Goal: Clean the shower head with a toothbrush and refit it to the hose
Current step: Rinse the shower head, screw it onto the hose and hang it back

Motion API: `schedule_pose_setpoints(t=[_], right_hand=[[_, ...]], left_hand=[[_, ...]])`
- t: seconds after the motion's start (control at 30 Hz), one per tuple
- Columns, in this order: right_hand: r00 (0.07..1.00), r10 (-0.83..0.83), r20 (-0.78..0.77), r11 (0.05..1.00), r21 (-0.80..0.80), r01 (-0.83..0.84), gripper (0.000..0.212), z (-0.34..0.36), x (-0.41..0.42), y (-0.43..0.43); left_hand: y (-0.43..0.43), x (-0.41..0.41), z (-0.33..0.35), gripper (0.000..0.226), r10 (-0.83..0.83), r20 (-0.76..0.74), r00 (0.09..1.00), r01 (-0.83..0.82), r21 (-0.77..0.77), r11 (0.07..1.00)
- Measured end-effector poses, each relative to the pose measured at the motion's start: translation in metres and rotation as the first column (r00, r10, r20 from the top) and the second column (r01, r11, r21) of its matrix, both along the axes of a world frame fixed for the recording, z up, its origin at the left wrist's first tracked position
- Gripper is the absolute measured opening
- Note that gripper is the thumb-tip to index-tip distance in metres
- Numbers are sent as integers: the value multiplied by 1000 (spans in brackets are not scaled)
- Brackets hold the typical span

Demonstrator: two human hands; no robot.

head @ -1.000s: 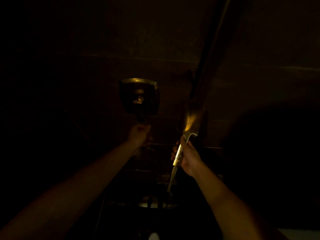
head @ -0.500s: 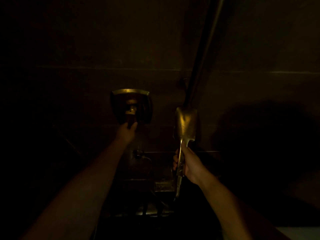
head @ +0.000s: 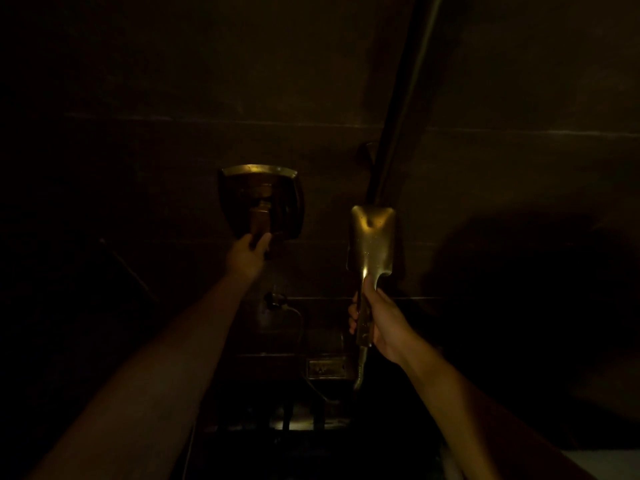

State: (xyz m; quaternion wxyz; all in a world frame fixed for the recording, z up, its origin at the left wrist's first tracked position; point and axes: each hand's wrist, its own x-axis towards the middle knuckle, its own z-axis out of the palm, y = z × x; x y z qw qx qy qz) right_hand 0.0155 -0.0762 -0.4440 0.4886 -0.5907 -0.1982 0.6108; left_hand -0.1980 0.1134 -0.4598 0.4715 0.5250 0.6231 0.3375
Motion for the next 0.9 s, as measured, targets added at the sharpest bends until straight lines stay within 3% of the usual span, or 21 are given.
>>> schedule_pose_setpoints(t=[0.3, 0.7, 0.9], right_hand=[[999, -20, -49, 1000, -24, 19, 46, -5, 16, -9], [1000, 9, 0, 999, -46, -9, 51, -24, 32, -20], [998, 34, 59, 998, -50, -32, 55, -29, 46, -25]], left_hand=[[-2, 0, -3, 41, -22, -92, 996, 27, 61, 998], [3, 3, -4, 41, 14, 46, 999, -14, 4, 1000], [4, 3, -5, 42, 8, 41, 999, -7, -5, 1000]])
